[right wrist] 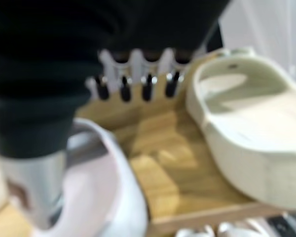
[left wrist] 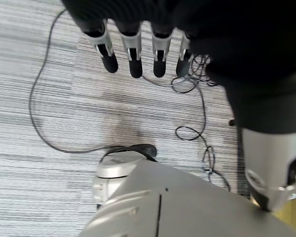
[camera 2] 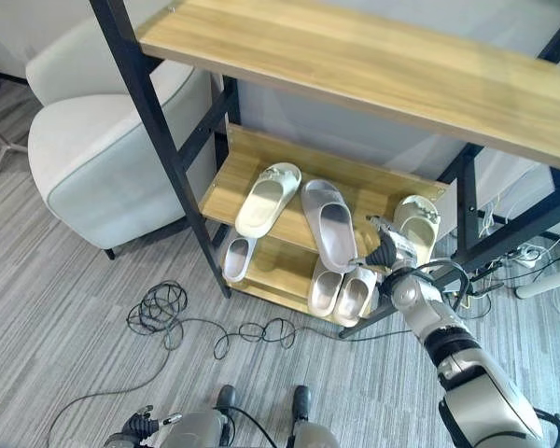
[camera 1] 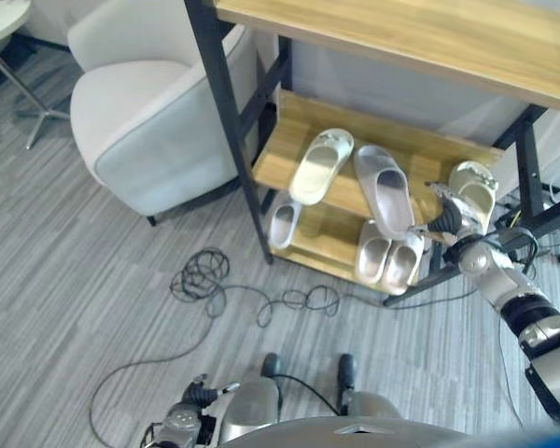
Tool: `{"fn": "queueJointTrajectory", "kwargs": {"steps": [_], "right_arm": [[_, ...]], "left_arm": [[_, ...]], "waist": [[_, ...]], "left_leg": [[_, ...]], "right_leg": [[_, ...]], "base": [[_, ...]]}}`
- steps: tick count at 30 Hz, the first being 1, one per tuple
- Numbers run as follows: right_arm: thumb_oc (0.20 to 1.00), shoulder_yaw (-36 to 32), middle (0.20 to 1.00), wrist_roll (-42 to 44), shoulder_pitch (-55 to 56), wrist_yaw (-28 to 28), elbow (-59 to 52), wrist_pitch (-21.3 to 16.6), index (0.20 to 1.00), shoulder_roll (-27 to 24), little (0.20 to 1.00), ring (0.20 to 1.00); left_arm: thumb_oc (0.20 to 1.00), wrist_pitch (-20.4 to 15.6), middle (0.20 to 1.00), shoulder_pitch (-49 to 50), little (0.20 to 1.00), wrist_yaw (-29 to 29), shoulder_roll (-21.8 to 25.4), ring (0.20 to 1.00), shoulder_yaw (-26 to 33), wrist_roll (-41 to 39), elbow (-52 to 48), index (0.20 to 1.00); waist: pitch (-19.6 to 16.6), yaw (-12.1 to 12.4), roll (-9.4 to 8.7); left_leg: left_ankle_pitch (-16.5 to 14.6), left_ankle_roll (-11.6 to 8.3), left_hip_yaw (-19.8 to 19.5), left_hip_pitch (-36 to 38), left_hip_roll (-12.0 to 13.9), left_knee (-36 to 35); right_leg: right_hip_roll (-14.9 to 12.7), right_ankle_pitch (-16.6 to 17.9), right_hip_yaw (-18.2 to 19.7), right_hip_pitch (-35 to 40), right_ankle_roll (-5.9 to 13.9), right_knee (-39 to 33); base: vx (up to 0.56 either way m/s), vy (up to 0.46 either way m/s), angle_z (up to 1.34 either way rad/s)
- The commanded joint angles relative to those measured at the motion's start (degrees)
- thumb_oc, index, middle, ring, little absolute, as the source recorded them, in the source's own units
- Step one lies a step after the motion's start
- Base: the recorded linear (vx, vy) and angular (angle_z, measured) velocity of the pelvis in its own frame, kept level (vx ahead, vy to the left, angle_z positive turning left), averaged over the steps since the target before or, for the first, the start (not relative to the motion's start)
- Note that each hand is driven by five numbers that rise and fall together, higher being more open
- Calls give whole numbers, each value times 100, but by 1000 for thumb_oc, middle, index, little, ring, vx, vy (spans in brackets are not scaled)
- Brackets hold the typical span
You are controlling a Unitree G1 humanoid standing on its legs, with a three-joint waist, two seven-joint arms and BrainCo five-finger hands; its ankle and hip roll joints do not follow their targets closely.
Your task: Arrange the slippers neatly on the shoe rack.
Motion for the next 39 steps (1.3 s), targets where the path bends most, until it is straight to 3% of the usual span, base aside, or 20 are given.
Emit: {"fn": "queueJointTrajectory", "kwargs": {"steps": [1, 20, 21, 22, 23, 30, 39], "right_arm": [[1000, -104, 1000, 653, -837, -395, 219, -90, 1000, -259, 1000, 1000], [1000, 39, 1000, 1558, -1845, -499, 885, -290, 1000, -544, 1000, 1000], [752, 99, 752, 1549, -1898, -473, 944, -280, 752, -545, 752, 752], [325, 175, 325, 1577, -1964, -431, 1075, -286, 325, -538, 325, 325], [200, 207, 200, 1587, -1972, -399, 1121, -289, 200, -527, 200, 200], [200, 264, 200, 1633, -1959, -339, 1176, -264, 200, -508, 200, 200], [200, -73, 200, 1511, -1574, -649, 1760, -137, 200, -349, 200, 200]], "left_arm": [[1000, -167, 1000, -87, 1000, 191, 14, 1000, -460, -147, 43, 1000], [1000, -330, 1000, -205, 1000, 271, 56, 1000, -688, -360, -24, 1000], [1000, -331, 1000, -221, 1000, 264, 56, 1000, -690, -382, -21, 1000], [1000, -358, 1000, -215, 1000, 257, 67, 1000, -696, -416, -45, 1000], [1000, -362, 1000, -224, 1000, 257, 68, 1000, -707, -424, -58, 1000], [1000, -402, 1000, -407, 1000, 172, 25, 1000, -731, -604, -98, 1000], [1000, -372, 1000, -192, 1000, 167, 175, 1000, -641, -632, -117, 1000]], "waist": [[81, 85, 179], [263, 300, 325], [270, 314, 322], [274, 341, 311], [287, 354, 306], [320, 350, 319], [337, 371, 366]], "left_leg": [[27, -202, -268, -10, 134, -366], [199, -251, -382, -461, 13, -463], [199, -256, -388, -478, 7, -460], [201, -267, -388, -513, 2, -454], [204, -271, -388, -519, -1, -454], [236, -310, -381, -592, -35, -492], [163, -285, -427, -562, -64, -432]], "right_leg": [[-9, -1115, 94, -155, 312, 953], [-73, -1113, -8, -514, 341, 972], [-77, -1113, -13, -522, 340, 963], [-79, -1108, -23, -524, 336, 951], [-79, -1105, -24, -523, 334, 943], [-102, -1066, -66, -542, 345, 846], [-85, -1142, -68, -511, 335, 906]], "base": [[-39, 6, 14], [27, 3, 4], [61, -18, 8], [58, -19, 9], [49, -25, 5], [11, -6, 1], [-3, 0, 1]]}}
